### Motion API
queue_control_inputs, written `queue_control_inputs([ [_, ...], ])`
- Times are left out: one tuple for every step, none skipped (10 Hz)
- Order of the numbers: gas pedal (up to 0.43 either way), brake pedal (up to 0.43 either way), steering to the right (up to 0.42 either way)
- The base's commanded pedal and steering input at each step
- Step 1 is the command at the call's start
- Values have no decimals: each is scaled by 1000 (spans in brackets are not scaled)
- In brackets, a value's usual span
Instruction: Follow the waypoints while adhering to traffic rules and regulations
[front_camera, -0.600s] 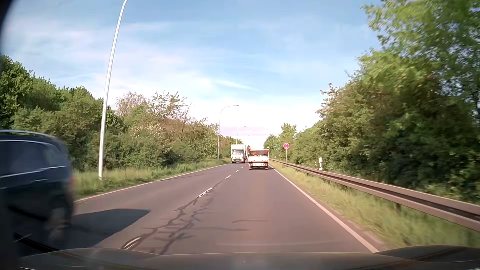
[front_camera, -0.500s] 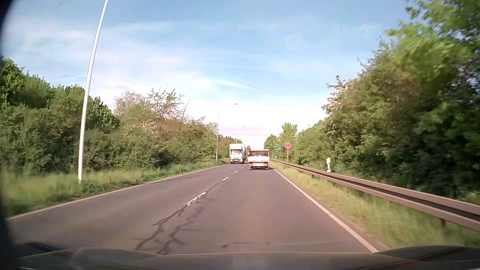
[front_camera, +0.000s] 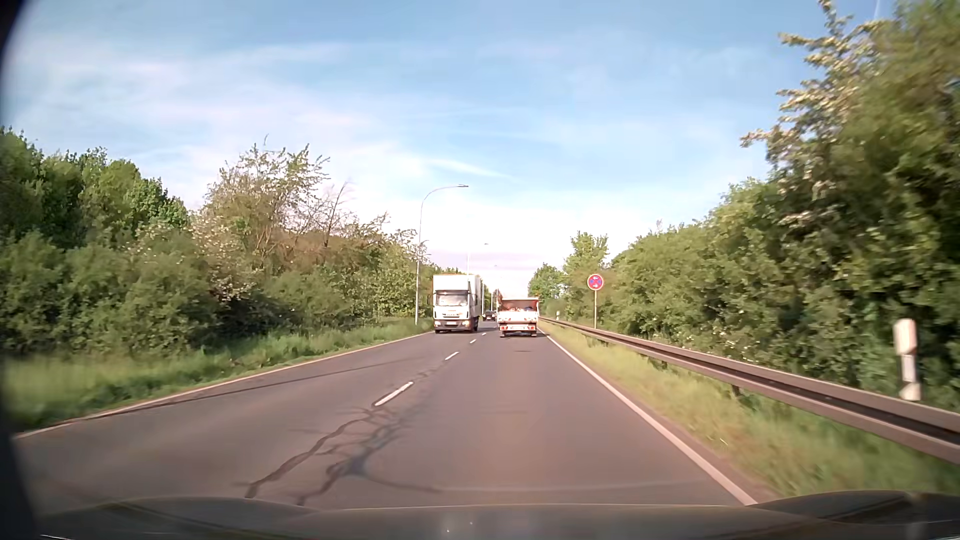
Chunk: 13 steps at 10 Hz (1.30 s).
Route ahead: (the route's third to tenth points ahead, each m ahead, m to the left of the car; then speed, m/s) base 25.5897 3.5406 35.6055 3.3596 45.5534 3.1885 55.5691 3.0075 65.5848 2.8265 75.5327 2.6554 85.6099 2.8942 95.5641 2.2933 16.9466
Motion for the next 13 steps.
queue_control_inputs([
  [39,0,0],
  [39,0,0],
  [39,0,0],
  [39,0,0],
  [39,0,0],
  [39,0,0],
  [39,0,0],
  [39,0,0],
  [39,0,0],
  [39,0,0],
  [39,0,0],
  [39,0,0],
  [39,0,0],
])
